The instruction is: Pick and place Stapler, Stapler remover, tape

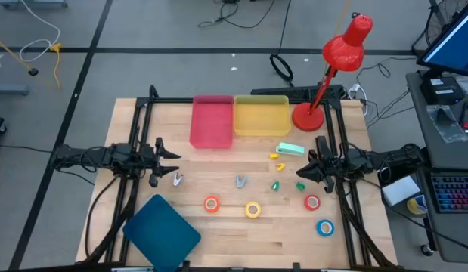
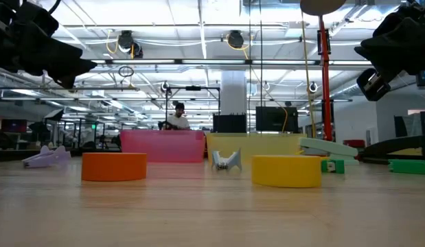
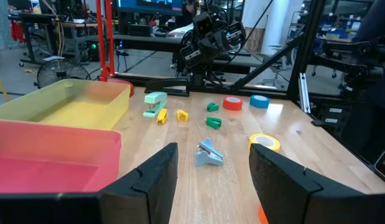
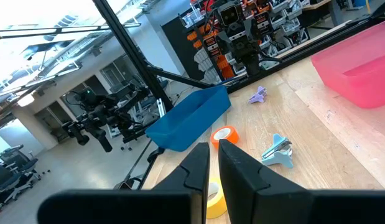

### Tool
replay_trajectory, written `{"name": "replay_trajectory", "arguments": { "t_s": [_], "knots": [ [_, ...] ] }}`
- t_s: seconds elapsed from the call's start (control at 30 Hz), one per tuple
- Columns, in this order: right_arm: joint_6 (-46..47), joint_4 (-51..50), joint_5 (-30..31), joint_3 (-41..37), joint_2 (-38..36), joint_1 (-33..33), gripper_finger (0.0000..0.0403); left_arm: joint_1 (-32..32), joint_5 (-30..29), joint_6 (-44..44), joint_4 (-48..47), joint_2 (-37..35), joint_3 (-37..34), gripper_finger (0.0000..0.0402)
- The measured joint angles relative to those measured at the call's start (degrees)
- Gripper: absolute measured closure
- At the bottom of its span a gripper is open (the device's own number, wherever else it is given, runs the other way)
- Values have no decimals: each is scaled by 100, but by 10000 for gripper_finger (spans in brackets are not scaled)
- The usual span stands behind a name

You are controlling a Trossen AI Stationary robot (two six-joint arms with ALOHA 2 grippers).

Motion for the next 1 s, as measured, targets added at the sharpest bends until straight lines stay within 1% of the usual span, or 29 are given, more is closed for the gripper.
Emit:
{"name": "replay_trajectory", "arguments": {
  "t_s": [0.37, 0.53, 0.63, 0.77, 0.87, 0.93, 1.0],
  "knots": [
    [3, 10, 0, -1, 0, 0, 374, 0, 1, 2, 0, 1, -1, 204],
    [154, 632, 127, -15, 5, 1, 374, -2, 0, 2, -2, 2, 0, 204],
    [151, 1353, 667, -14, -2, 0, 374, -1, 2, 2, -2, 1, 0, 204],
    [140, 1908, 1771, -13, 13, 0, 374, 0, 2, 0, 0, 2, -2, 204],
    [116, 2285, 2438, -13, 35, 0, 374, -2, 2, 2, 0, 0, -2, 204],
    [-207, 2478, 2737, -13, 41, 0, 374, -1, 2, 2, 0, 0, -1, 204],
    [-584, 2705, 2879, -13, 42, 0, 374, 0, 2, 0, 0, 2, -2, 204]
  ]
}}
